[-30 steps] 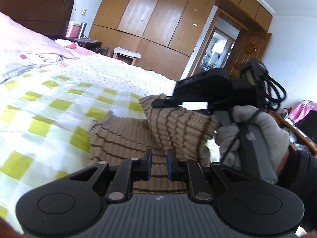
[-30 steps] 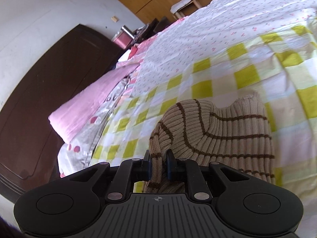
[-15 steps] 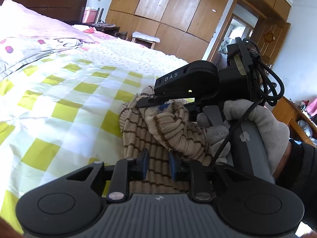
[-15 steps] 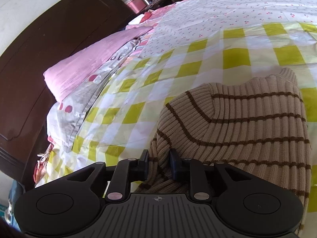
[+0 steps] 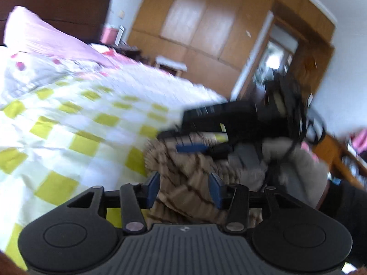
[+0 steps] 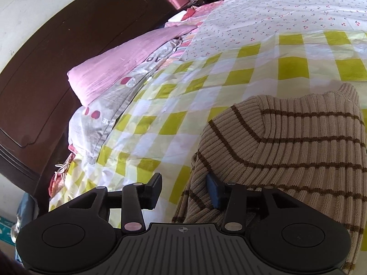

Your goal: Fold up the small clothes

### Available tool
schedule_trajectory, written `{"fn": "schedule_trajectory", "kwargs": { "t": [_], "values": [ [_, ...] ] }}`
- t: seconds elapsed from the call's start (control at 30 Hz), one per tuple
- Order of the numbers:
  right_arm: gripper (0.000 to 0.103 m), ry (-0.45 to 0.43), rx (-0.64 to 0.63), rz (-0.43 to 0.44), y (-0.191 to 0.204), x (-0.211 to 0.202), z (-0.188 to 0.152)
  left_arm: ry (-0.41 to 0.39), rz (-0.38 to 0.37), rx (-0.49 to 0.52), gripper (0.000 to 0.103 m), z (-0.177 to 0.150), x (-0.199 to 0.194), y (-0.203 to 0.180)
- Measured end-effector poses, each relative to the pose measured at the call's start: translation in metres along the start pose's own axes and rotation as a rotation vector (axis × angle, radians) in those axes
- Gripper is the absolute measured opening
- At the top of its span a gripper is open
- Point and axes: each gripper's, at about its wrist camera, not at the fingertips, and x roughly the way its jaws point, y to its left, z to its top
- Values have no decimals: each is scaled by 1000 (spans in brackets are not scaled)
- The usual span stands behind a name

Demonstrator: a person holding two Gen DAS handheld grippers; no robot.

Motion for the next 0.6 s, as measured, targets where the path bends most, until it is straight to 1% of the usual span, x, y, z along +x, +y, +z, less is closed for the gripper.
{"fn": "schedule_trajectory", "kwargs": {
  "t": [0.03,0.07,0.13,0.17,0.2,0.23,0.27,0.3,0.33,0.37,0.47,0.6],
  "values": [
    [43,4,2,6,0,-1,1,26,-14,13,51,-1,8,-4],
    [43,10,-1,8,1,-2,2,47,-11,33,51,-2,16,-8],
    [43,19,-22,2,3,-3,3,79,45,74,50,-3,31,-14],
    [43,23,-32,-1,4,-4,3,98,65,77,50,-4,38,-13],
    [43,23,-40,-7,4,-5,3,118,71,63,45,-4,44,-10],
    [43,19,-44,-11,5,-7,3,142,68,39,38,-5,47,-5],
    [43,13,-50,-15,5,-9,4,165,56,12,35,-5,49,-1],
    [43,6,-53,-23,4,-11,5,183,46,-17,30,-6,50,4],
    [43,-1,-56,-33,4,-13,6,192,43,-40,27,-7,49,8],
    [43,-5,-60,-45,4,-14,7,197,46,-60,26,-7,48,12],
    [43,-10,-113,-136,9,-11,7,209,56,-94,25,-7,43,20],
    [43,18,-214,-245,23,6,2,219,69,-62,25,-9,44,17]
  ]
}}
